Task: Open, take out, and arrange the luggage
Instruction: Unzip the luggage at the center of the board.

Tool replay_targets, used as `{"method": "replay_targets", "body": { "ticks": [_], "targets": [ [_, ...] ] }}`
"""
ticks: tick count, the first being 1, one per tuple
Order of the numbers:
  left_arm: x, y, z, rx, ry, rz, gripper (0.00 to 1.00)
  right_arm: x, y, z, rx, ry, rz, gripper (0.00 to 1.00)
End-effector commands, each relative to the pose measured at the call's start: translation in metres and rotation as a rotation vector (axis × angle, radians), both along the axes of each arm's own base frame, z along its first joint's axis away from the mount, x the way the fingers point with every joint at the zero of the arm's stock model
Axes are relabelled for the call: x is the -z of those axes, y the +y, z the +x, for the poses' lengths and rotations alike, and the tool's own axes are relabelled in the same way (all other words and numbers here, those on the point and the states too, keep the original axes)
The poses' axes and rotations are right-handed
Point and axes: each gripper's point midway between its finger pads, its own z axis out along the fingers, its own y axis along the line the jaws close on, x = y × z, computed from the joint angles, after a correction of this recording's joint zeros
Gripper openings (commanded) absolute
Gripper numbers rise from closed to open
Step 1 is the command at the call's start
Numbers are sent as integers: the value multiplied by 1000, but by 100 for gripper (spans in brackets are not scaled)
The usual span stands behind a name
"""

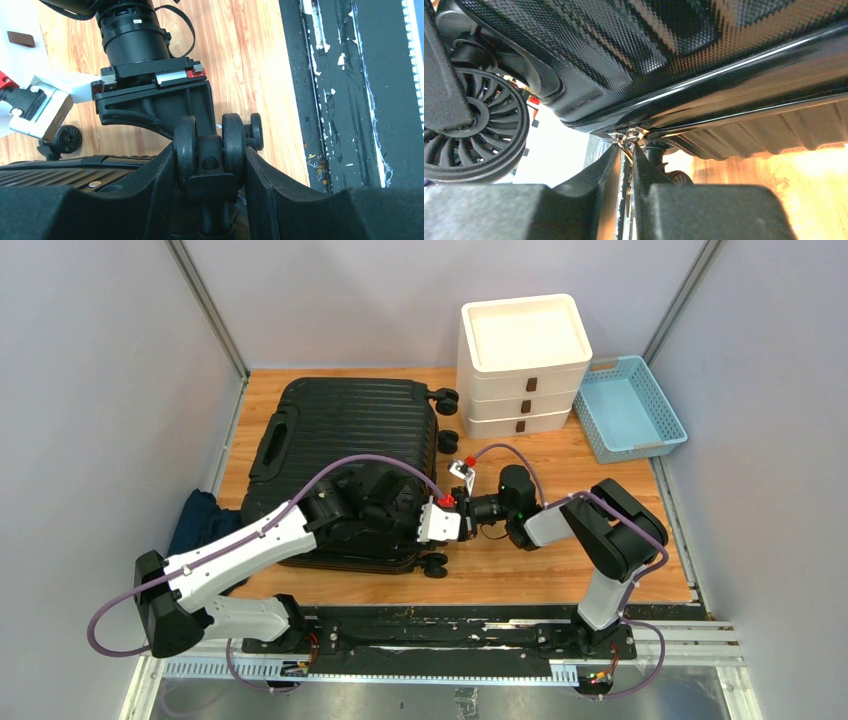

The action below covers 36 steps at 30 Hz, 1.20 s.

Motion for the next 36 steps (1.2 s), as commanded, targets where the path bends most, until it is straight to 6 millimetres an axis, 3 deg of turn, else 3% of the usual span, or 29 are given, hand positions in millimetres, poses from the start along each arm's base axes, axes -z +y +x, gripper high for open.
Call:
{"method": "replay_targets", "body": {
  "ticks": [1,13,19,29,36],
  "targets": [
    [-103,-34,18,61,-240,-306,0,-6,-2,-4,-17,-42,11,14],
    [-104,-37,18,59,-231,-324,0,2,-1,-3,-3,6,-28,19],
    [-103,-40,22,49,-230,-326,0,3,-3,-5,-1,41,-41,0],
    [-111,-56,35,8,-226,-384,0,1,-10,-19,45,70,-85,0],
    [-127,-76,55,-57,-237,-473,0,6,-21,-17,106,84,-134,0]
  ]
}}
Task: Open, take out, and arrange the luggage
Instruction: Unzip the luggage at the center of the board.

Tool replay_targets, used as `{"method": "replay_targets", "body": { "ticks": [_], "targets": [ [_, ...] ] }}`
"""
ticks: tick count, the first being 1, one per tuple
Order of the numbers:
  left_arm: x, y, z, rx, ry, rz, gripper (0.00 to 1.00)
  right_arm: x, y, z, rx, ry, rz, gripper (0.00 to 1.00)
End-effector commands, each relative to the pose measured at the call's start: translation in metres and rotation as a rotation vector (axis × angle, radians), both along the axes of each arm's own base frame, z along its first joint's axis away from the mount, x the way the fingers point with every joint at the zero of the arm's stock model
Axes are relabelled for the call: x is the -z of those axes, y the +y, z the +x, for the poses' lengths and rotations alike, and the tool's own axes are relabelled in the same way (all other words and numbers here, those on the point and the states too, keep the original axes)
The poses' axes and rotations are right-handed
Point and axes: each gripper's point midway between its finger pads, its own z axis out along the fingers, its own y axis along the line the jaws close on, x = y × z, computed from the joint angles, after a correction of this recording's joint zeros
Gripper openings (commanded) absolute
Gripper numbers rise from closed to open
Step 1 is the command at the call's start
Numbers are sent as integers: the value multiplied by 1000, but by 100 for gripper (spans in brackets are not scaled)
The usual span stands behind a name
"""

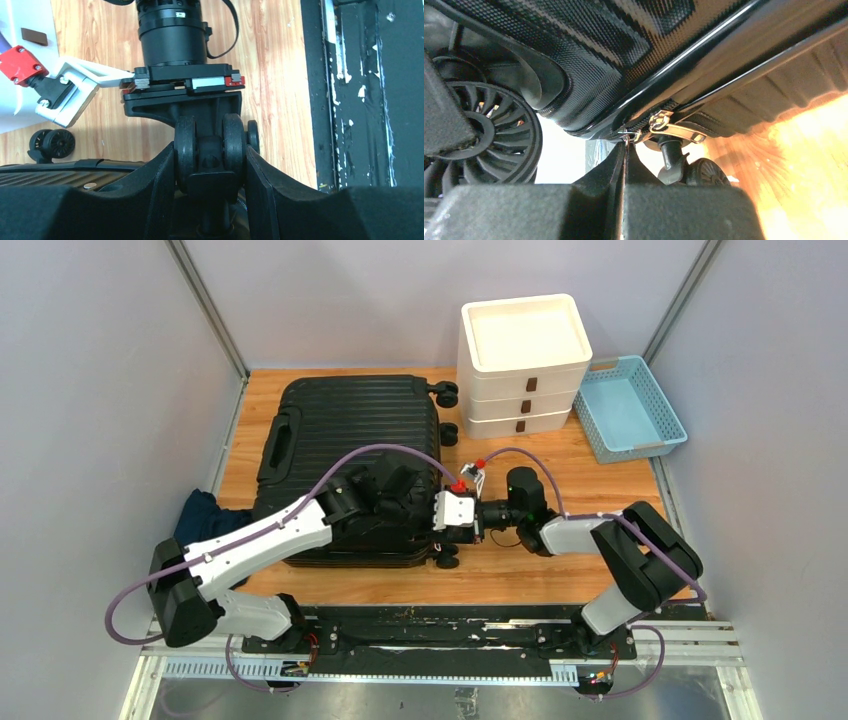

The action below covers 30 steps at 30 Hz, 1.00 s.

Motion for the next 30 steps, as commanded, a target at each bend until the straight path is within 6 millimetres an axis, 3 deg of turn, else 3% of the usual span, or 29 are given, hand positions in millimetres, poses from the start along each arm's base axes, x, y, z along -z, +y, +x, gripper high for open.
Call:
{"method": "replay_targets", "body": {
  "ticks": [1,6,14,22,30],
  "targets": [
    [-131,-53,38,-10,-277,-428,0,5,-10,-10,-5,17,-31,0],
    [-143,-60,54,-86,-296,-487,0,13,-24,0,70,71,-63,0],
    [-140,-71,77,-182,-284,-520,0,21,-25,3,132,172,-83,0],
    [-138,-77,84,-199,-283,-538,0,9,-27,10,137,134,-84,0],
    [-117,-73,83,-218,-255,-503,0,21,-37,14,208,168,-132,0]
  ]
}}
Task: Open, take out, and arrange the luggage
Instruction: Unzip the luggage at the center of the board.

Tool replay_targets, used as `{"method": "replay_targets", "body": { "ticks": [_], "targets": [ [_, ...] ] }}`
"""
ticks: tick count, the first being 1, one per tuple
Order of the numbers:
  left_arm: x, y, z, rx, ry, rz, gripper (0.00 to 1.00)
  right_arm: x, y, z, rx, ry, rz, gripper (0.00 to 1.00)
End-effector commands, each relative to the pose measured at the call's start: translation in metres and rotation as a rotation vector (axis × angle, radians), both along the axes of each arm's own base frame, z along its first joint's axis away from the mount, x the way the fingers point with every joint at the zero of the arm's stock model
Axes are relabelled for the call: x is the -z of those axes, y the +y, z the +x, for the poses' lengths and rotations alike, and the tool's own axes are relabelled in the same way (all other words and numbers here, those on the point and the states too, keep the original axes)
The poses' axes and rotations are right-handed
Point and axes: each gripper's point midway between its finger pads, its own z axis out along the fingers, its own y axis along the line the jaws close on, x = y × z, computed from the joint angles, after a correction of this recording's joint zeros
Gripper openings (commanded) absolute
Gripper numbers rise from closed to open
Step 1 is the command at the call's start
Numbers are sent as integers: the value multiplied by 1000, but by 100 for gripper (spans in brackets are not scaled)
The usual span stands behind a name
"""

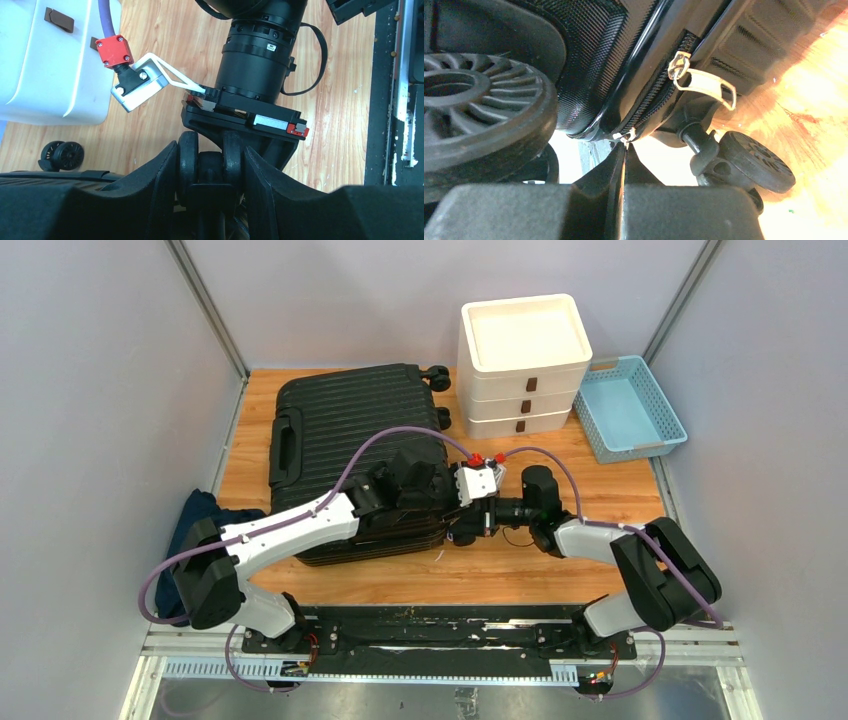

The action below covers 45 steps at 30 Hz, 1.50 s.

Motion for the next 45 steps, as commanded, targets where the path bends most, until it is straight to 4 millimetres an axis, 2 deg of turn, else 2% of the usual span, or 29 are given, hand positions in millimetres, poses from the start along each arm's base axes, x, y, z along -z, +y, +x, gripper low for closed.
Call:
{"method": "replay_targets", "body": {
  "ticks": [1,6,11,15,21,26,28,31,34,38,41,45],
  "targets": [
    [-108,-24,23,-17,-239,-321,0,19,-6,-13,-17,81,-48,0],
    [-106,-21,20,-25,-217,-328,2,25,-6,-16,-25,103,-53,0],
    [-111,-20,18,-33,-194,-350,25,25,-1,-23,-62,95,-52,0],
    [-122,-15,15,-55,-155,-365,53,24,-1,-24,-67,77,-53,0],
    [-143,-3,4,-87,-71,-387,73,21,0,-24,-71,54,-45,0],
    [-142,11,-8,-108,-6,-375,76,20,0,-28,-81,29,-24,0],
    [-138,18,-16,-107,29,-364,76,17,1,-32,-98,-9,-1,0],
    [-126,31,-33,-95,91,-348,77,24,-1,-33,-69,20,-24,0],
    [-121,45,-53,-88,162,-393,77,25,-1,-35,-67,36,-16,0],
    [-111,51,-74,-81,298,-514,77,27,0,-40,-83,62,-12,0],
    [-94,57,-78,-113,357,-536,76,24,-1,-45,-109,73,-7,0],
    [-73,73,-72,-194,323,-472,76,22,-4,-57,-153,105,-2,0]
  ]
}}
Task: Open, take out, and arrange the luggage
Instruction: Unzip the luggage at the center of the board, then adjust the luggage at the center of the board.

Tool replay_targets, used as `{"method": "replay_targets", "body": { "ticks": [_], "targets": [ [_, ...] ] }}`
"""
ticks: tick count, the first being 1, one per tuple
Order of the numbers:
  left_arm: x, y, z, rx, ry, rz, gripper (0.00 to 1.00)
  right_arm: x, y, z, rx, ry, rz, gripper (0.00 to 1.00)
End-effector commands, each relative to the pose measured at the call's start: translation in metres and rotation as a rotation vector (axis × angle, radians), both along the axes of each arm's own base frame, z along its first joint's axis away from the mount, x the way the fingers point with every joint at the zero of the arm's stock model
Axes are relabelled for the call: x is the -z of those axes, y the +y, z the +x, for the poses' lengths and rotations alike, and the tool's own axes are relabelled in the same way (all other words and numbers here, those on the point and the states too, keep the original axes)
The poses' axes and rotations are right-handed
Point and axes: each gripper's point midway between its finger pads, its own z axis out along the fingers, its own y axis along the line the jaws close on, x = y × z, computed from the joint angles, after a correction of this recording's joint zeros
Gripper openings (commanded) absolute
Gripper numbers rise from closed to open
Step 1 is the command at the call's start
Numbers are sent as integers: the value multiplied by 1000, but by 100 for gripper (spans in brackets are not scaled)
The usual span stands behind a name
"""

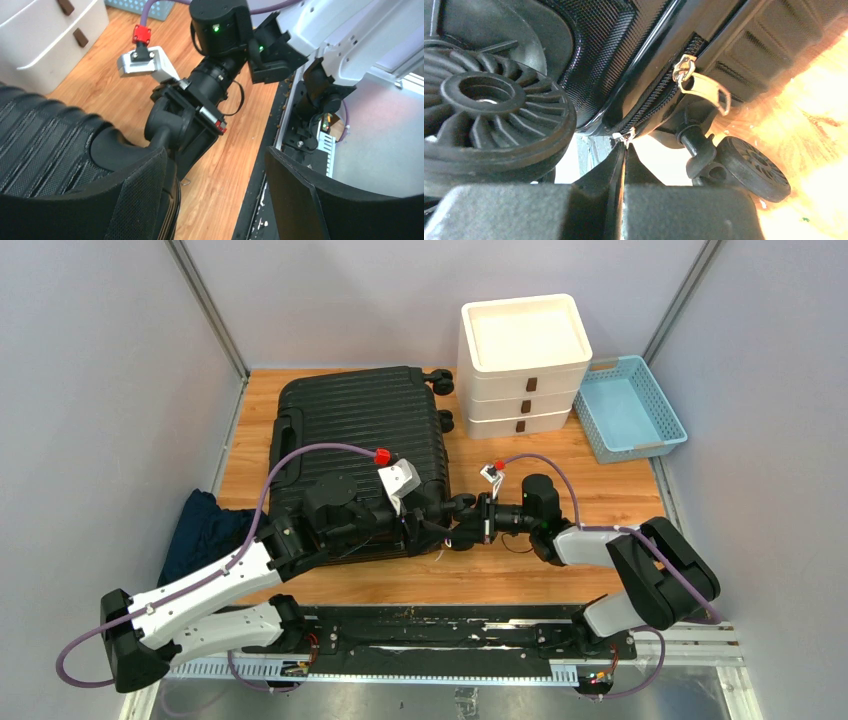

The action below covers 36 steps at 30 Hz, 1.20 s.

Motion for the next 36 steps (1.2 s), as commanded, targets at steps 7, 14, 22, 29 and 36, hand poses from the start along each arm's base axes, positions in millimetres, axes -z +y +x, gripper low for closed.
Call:
{"method": "replay_targets", "body": {
  "ticks": [7,14,22,29,36],
  "targets": [
    [-10,26,12,-36,-220,150,77,13,-10,-52,-195,150,-45,13],
    [-7,16,-2,97,-286,167,79,1,-26,-30,-164,-9,-64,46],
    [-28,8,-20,76,-91,-110,80,-30,-59,-13,-229,-411,-123,59],
    [-25,31,-15,-84,89,-218,84,-78,-85,-12,-245,-713,-157,100],
    [-28,59,-14,-209,183,-170,90,-132,-91,-17,-338,-874,-206,100]
  ]
}}
